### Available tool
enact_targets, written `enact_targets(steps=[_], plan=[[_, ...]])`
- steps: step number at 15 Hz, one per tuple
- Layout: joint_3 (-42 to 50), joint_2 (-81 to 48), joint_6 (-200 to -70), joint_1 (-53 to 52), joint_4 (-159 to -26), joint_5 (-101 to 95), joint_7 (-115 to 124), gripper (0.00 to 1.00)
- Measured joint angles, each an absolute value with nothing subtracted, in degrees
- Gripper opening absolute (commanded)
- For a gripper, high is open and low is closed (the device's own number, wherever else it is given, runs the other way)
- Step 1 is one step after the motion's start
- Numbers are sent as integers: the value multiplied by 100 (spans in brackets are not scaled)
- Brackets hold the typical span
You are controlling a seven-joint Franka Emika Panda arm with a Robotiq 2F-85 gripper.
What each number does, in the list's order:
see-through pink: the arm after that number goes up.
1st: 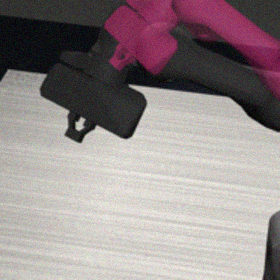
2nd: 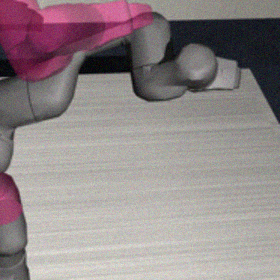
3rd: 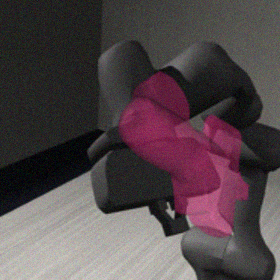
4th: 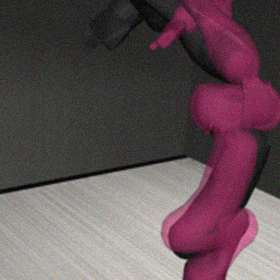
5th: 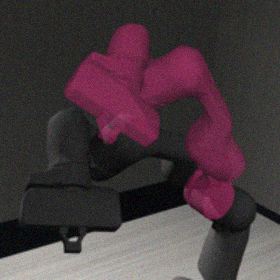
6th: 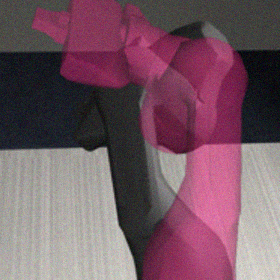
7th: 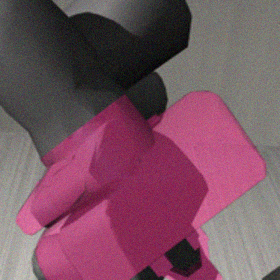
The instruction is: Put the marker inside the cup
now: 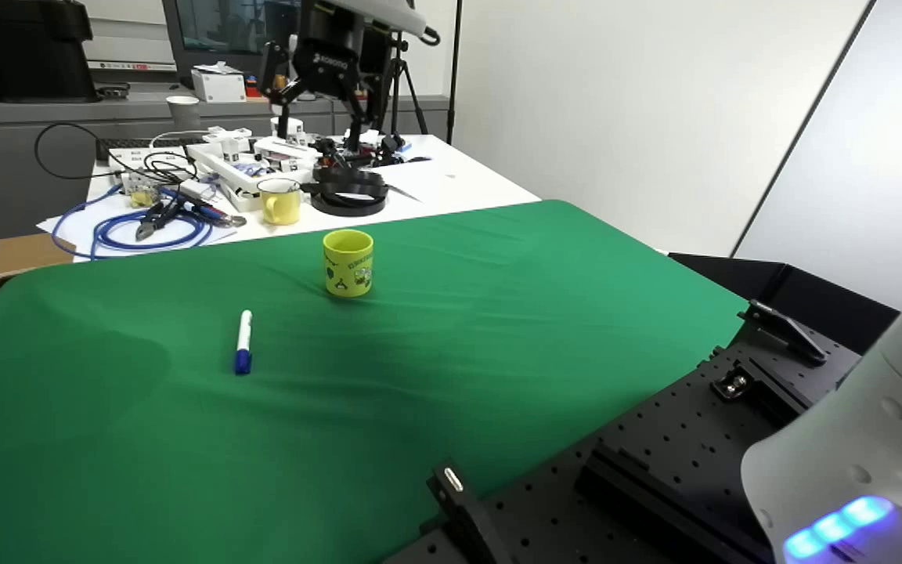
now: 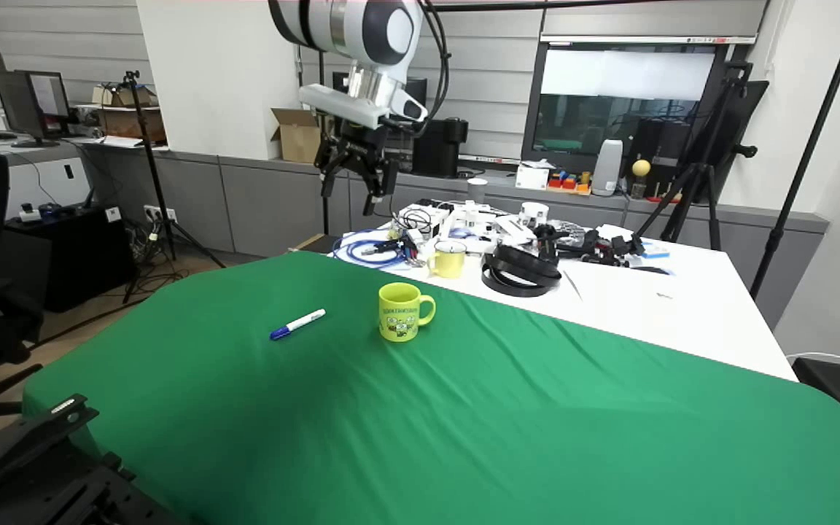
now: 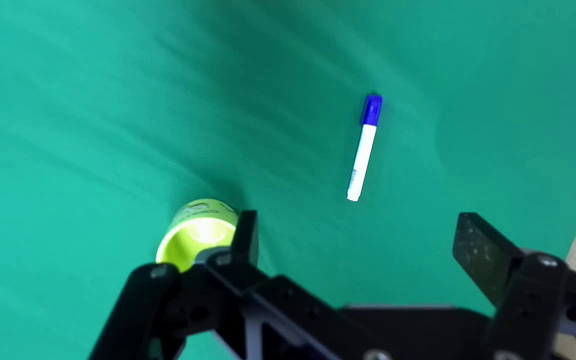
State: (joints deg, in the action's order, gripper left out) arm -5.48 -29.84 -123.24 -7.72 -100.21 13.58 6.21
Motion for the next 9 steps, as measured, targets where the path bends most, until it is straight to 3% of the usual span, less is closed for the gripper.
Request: enact_targets(steps=[9], plan=[[-687, -5115, -13069, -1891, -8077, 1003, 1354, 100]])
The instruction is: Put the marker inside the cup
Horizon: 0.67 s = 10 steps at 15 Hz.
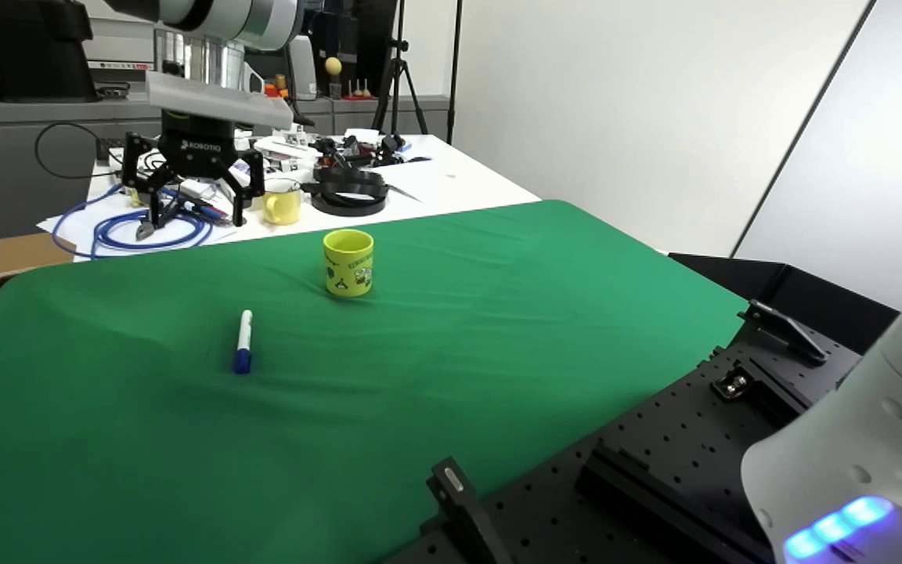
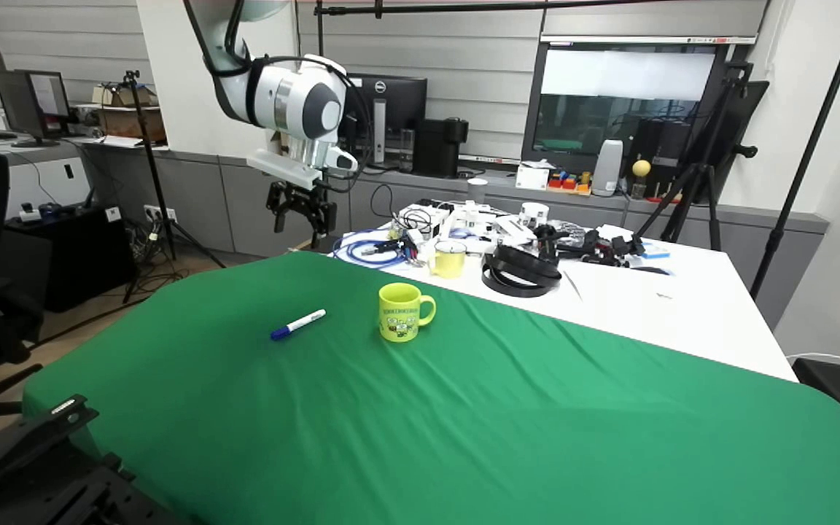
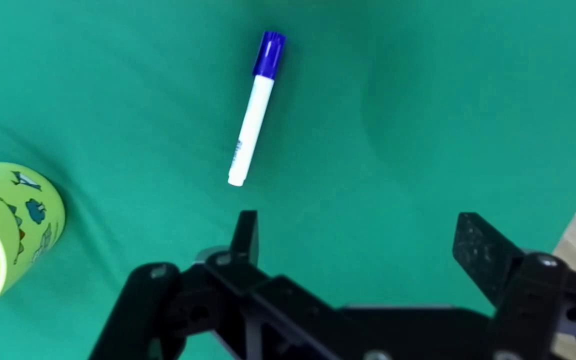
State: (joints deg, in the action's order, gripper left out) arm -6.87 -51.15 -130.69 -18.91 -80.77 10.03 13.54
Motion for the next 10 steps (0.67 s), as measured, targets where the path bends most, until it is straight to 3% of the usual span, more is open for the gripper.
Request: enact_targets(steps=[10], plan=[[-192, -5781, -12775, -2247, -7455, 424, 1953, 100]])
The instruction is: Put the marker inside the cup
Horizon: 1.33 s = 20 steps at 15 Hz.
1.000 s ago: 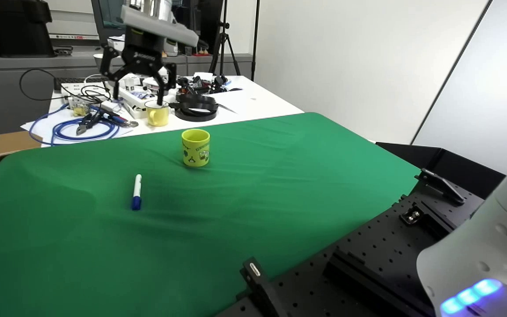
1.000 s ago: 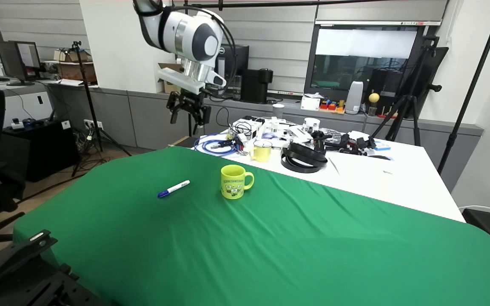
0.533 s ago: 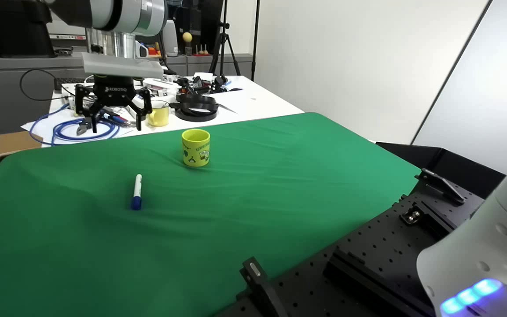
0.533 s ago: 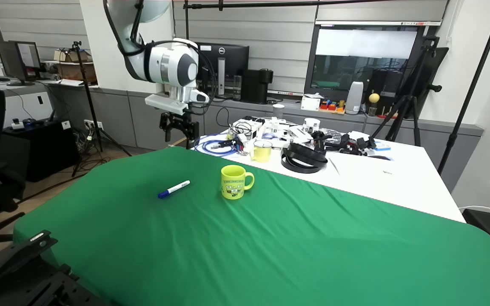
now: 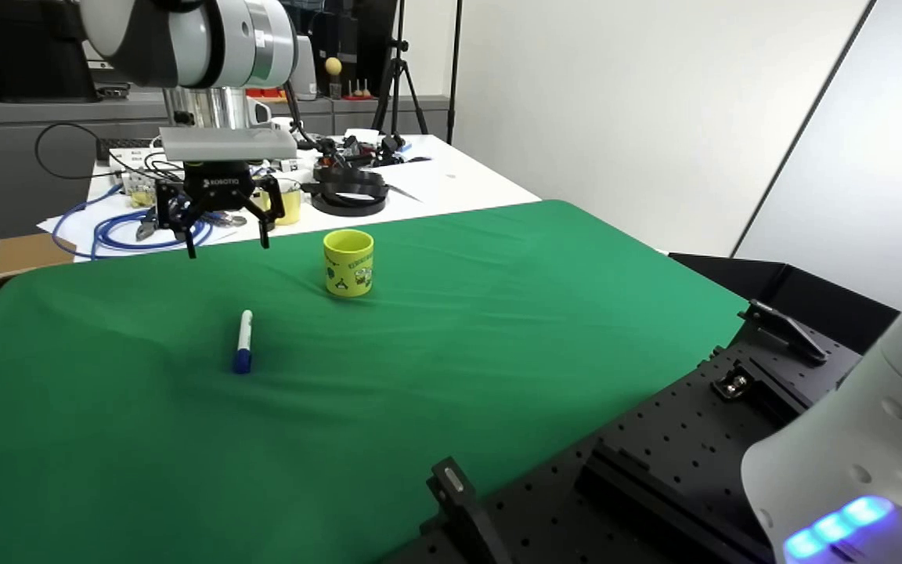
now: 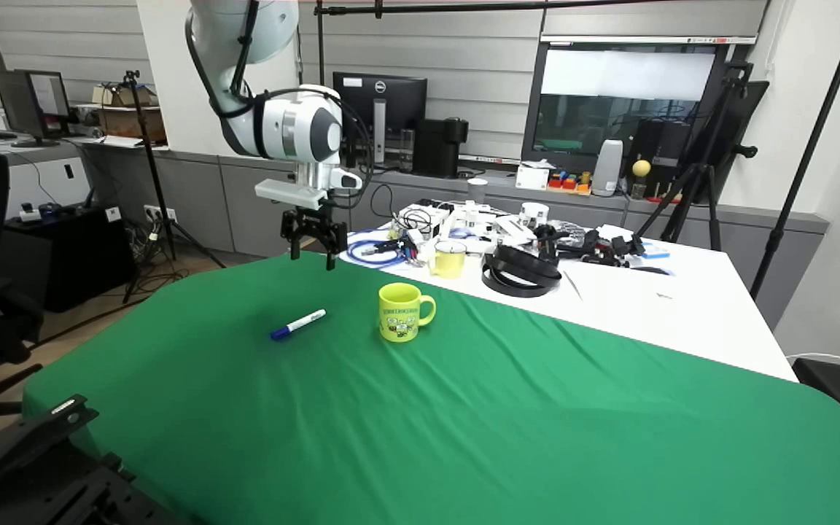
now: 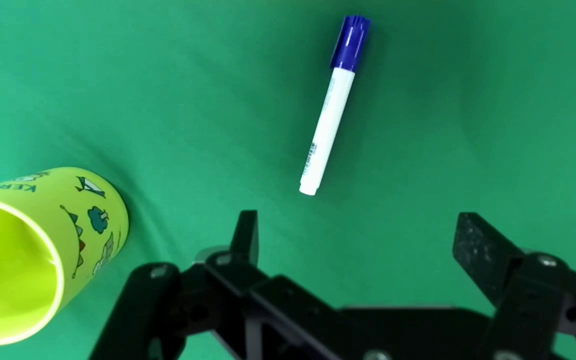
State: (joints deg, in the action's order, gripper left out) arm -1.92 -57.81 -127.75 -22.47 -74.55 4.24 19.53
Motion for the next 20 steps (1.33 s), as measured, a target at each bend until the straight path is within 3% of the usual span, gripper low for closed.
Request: enact_targets(steps=[8, 20], plan=[[-207, -5812, -12783, -2244, -7438, 430, 1941, 100], [-196, -6331, -13851, -2290, -7566, 350, 2047, 100]])
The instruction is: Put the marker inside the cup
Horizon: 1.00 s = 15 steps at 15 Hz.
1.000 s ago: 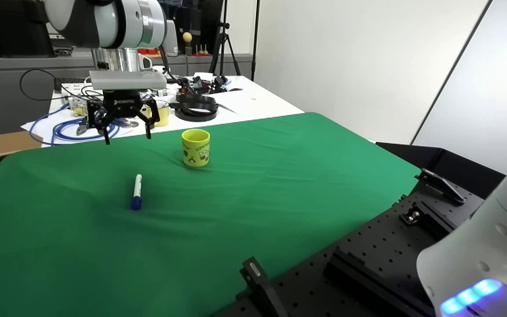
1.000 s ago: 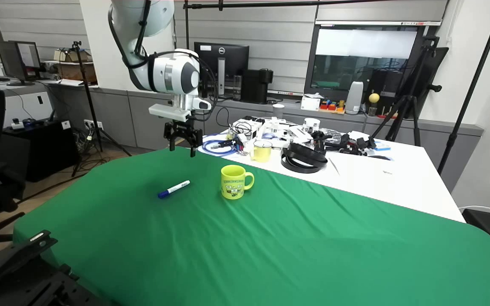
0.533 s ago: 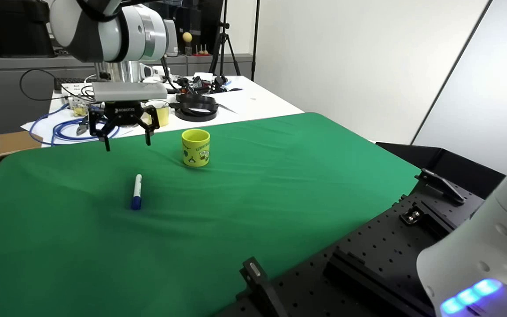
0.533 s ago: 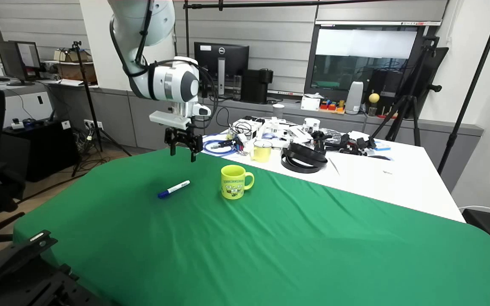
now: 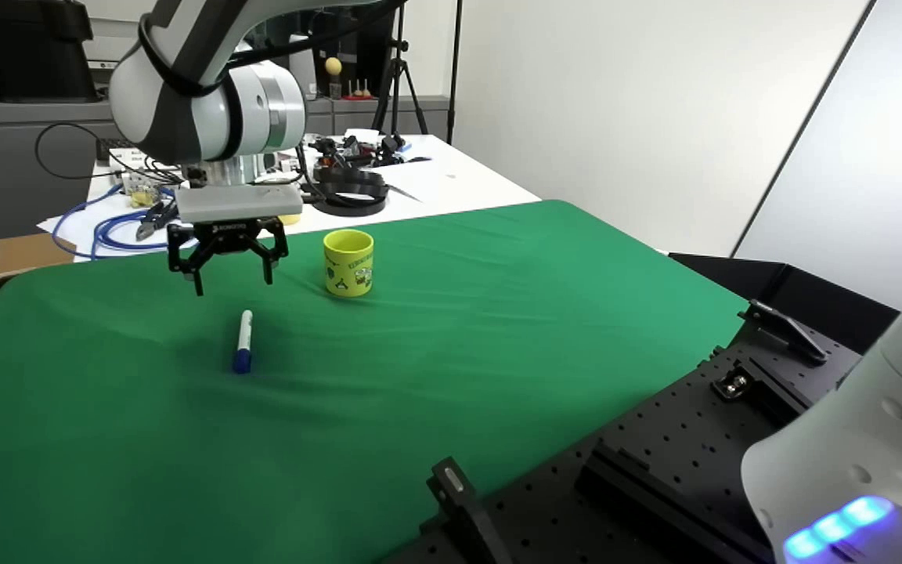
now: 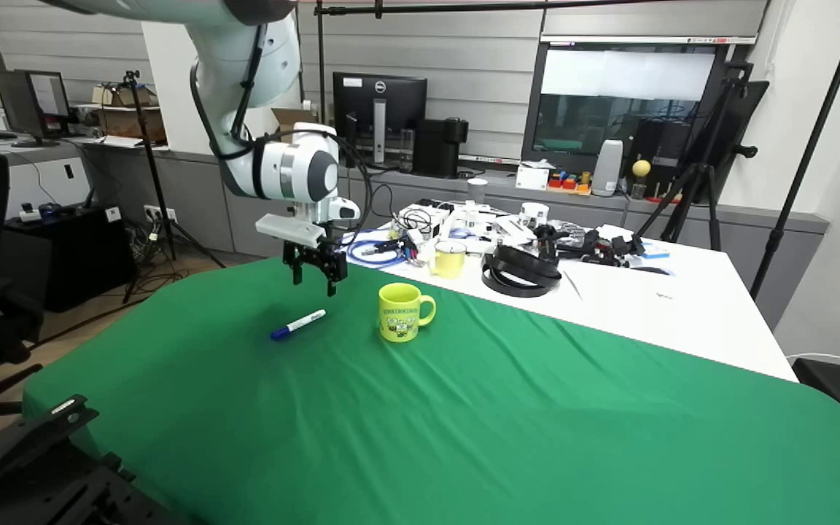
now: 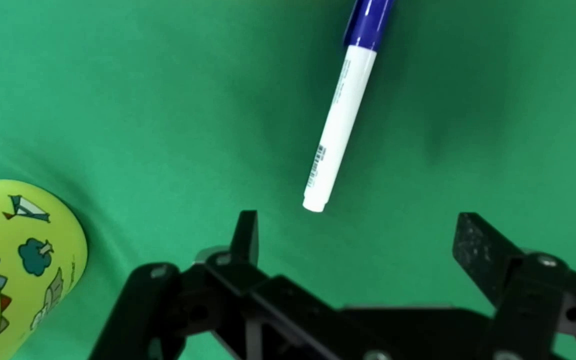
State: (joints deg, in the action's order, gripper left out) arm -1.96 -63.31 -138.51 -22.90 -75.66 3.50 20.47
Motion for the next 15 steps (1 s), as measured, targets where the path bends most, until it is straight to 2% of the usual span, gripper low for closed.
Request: enact_targets(steps=[6, 7, 8, 15], plan=[[-198, -6497, -14521, -2295, -7863, 351, 2103, 100], [-199, -6514, -14595, -2298, -7908, 351, 2103, 75], [-199, -6533, -14654, -2303, -7944, 351, 2103, 75], [-197, -6584, -14773, -2346, -8076, 351, 2103, 25]])
